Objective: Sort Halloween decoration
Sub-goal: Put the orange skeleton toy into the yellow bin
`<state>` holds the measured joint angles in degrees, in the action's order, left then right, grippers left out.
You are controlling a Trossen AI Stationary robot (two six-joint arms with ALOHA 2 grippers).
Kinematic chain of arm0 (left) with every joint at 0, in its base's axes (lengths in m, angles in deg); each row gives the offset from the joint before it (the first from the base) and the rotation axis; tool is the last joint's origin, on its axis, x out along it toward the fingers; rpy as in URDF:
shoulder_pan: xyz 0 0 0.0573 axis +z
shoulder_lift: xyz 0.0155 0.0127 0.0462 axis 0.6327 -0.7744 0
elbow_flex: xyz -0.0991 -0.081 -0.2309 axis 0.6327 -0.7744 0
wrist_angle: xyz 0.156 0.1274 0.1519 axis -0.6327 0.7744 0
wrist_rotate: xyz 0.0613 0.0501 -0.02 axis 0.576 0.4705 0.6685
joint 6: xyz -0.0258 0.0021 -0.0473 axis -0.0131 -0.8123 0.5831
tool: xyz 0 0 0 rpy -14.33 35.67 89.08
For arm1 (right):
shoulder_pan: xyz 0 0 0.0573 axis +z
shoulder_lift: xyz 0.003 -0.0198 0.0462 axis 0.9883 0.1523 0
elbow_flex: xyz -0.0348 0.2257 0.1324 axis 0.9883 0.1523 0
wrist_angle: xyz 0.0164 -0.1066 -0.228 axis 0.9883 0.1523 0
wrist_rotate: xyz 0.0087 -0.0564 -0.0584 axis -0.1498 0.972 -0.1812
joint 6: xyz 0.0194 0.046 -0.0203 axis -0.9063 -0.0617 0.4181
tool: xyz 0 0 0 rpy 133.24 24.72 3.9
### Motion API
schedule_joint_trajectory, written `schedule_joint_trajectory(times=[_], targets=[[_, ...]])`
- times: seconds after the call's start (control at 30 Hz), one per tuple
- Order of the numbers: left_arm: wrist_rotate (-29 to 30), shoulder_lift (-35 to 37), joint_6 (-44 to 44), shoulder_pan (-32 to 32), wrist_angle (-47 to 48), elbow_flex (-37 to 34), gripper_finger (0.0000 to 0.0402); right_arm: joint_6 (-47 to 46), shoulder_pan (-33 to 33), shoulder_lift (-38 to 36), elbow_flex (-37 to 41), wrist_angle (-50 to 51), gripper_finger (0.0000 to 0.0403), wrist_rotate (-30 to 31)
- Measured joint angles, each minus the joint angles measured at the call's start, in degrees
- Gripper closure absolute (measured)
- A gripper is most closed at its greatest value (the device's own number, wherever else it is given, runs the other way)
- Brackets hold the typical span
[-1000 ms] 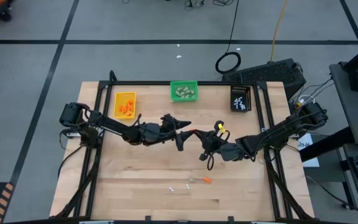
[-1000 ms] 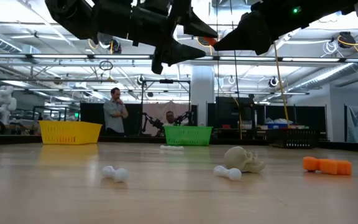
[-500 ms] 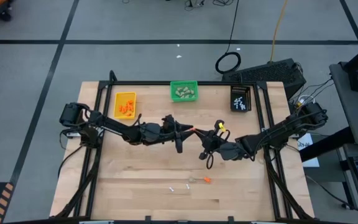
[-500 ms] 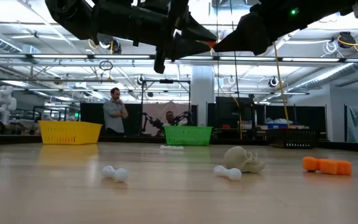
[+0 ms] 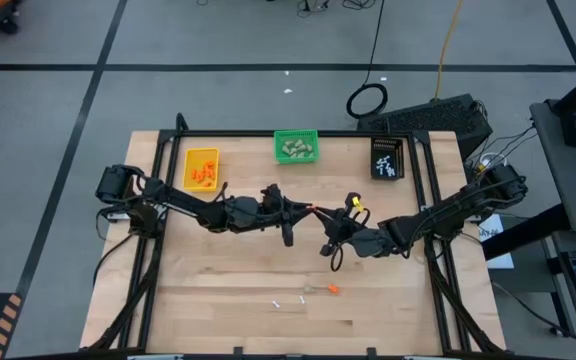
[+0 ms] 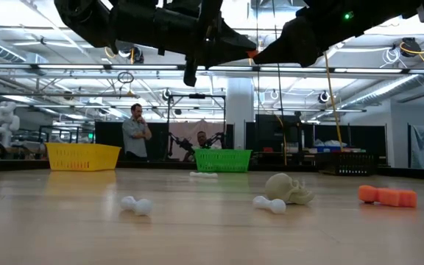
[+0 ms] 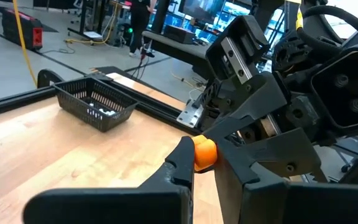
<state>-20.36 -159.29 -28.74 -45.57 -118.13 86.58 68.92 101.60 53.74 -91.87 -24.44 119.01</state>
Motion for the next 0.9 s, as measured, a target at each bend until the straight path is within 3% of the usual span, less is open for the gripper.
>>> schedule_joint_trajectory(times=[0.23,0.63,0.9], targets=[[-0.4,0.0,0.0,0.0,0.5,0.0,0.0369,0.1,0.0,0.0,0.0,0.1,0.0370,-0.1],[-1.7,0.0,-1.2,-0.1,0.7,0.0,0.0370,-5.4,0.0,0.0,0.0,3.7,0.0261,0.0],[-2.6,3.5,-3.3,-0.1,4.9,0.0,0.0370,-7.9,0.0,0.0,0.0,7.0,0.0228,-0.5]])
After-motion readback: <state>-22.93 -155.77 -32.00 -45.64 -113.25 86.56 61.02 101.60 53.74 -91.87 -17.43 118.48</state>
